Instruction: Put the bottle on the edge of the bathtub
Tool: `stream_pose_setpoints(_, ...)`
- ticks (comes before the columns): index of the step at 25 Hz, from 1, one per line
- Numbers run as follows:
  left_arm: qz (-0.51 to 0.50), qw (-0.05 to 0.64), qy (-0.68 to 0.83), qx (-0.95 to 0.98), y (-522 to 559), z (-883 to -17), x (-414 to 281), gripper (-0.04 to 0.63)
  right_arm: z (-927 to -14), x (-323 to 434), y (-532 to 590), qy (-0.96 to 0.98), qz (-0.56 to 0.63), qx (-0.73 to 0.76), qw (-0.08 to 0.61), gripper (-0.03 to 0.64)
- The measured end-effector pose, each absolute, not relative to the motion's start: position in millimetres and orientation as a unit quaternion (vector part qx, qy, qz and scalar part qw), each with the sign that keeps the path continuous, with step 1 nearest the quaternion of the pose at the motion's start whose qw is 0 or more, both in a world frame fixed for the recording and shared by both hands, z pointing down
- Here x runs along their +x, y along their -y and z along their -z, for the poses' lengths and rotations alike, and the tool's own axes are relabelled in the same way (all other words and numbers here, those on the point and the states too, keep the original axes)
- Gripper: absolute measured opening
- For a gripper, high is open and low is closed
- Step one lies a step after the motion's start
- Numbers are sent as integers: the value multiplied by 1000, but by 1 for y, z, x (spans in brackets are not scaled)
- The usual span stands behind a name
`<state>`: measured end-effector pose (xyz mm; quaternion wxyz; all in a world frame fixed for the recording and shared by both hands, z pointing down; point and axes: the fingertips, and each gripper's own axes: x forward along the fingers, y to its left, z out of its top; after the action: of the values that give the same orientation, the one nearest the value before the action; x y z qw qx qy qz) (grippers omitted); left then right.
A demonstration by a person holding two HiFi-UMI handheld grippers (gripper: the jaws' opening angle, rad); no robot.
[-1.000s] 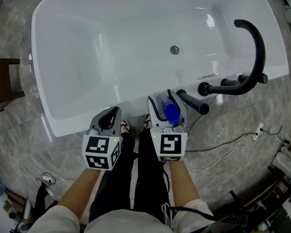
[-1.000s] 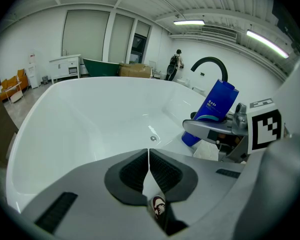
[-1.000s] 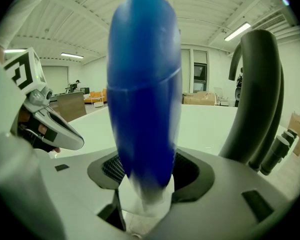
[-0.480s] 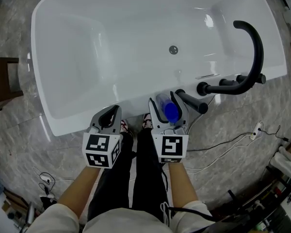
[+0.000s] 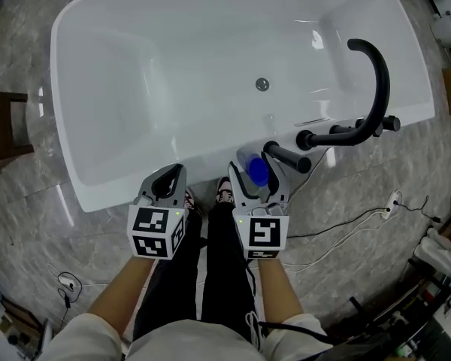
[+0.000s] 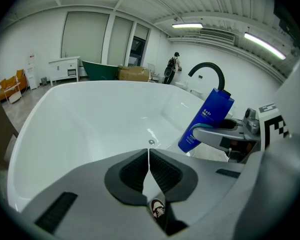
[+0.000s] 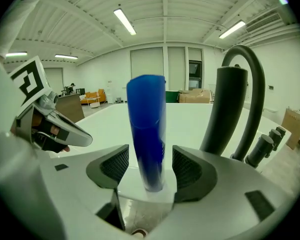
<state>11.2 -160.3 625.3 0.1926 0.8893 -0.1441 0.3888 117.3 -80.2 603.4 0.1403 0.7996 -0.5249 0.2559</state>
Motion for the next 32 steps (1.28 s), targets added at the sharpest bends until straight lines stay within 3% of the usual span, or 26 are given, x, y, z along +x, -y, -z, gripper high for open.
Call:
stream_pose_setpoints(23,-341,172,142,913,181,-550,20,25,-531,120,36,454,-277,836,139,275)
stream_pose_setpoints(27,-318,160,139,924,188,-523,27,25,-501,135,30,423,-256,859,132,187)
stream_pose_setpoints(32,-273,123,128,946,203,-472,43,25,-453,153,28,400,-224,880,127,156)
